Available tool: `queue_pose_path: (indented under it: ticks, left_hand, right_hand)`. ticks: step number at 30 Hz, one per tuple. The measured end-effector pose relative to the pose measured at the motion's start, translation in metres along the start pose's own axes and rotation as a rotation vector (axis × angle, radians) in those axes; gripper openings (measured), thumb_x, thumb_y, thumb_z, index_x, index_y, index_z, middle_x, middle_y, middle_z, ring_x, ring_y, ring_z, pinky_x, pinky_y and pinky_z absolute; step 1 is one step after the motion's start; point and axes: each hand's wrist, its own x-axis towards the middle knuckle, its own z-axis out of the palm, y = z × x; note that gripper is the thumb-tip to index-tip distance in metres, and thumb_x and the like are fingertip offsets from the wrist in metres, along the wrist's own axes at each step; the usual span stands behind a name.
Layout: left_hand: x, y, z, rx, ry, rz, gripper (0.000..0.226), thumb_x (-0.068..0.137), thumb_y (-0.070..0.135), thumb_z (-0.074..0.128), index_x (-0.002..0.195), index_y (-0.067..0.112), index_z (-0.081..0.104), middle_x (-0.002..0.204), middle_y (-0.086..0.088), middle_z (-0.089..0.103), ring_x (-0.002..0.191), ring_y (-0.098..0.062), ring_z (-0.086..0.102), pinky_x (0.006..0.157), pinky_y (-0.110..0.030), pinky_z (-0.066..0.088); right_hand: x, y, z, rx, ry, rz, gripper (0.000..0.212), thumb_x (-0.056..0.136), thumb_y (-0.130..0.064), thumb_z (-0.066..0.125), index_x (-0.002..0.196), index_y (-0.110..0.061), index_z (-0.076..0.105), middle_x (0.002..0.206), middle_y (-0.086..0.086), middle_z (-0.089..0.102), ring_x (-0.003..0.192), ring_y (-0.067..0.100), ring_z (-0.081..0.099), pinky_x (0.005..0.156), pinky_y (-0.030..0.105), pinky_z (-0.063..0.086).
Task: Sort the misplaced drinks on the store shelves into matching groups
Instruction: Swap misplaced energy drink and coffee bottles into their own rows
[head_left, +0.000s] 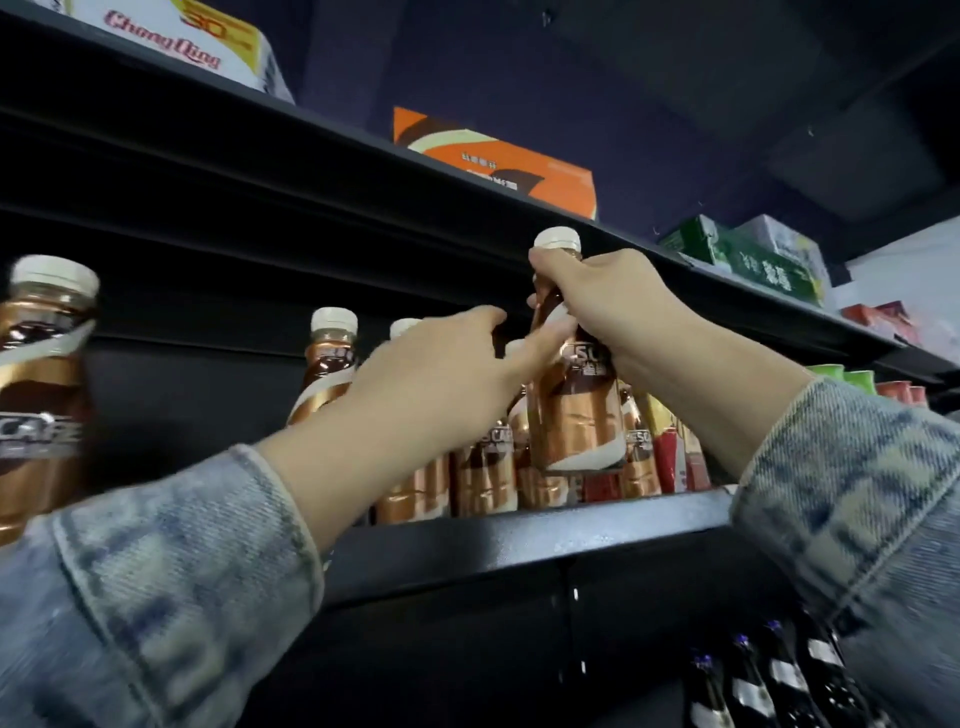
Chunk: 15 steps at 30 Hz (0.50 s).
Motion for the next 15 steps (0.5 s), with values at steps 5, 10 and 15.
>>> queue_pose_path:
  ticks: [5,10,15]
  left_hand:
    - [0.063,0.018,0.028,0.158,0.181,-0.006,0.059,0.091,0.06,0.023,0.132,0.024,0.045,0.11,-0.004,0.064,0.101,-0.024,0.058,0.081,-0.04,0.05]
    - [0.118,0.042,0.069,0.368,0.116,-0.084,0.062,0.09,0.06,0.028,0.133,0.018,0.041,0.106,-0.007,0.064,0.093,-0.025,0.061,0.074,-0.037,0.049]
    - [0.152,0.05,0.101,0.466,-0.033,-0.224,0.078,0.084,0.07,0.026,0.143,0.018,0.028,0.123,-0.005,0.061,0.117,-0.026,0.053,0.107,-0.048,0.024]
  right_hand:
    - [0.032,0.024,-0.032,0.038,-0.019,0.029,0.041,0.081,-0.037,0.066,0.094,0.002,0.07,0.078,0.014,0.064,0.058,0.023,0.058,0.063,0.032,0.05]
    - [0.053,0.055,-0.054,0.059,-0.076,-0.01,0.029,0.082,-0.033,0.065,0.081,-0.005,0.066,0.073,0.016,0.056,0.063,0.026,0.053,0.061,0.033,0.043]
    - [0.078,0.086,-0.074,0.116,-0.108,-0.01,0.042,0.083,-0.034,0.064,0.089,0.008,0.067,0.073,0.017,0.054,0.063,0.026,0.052,0.06,0.035,0.044]
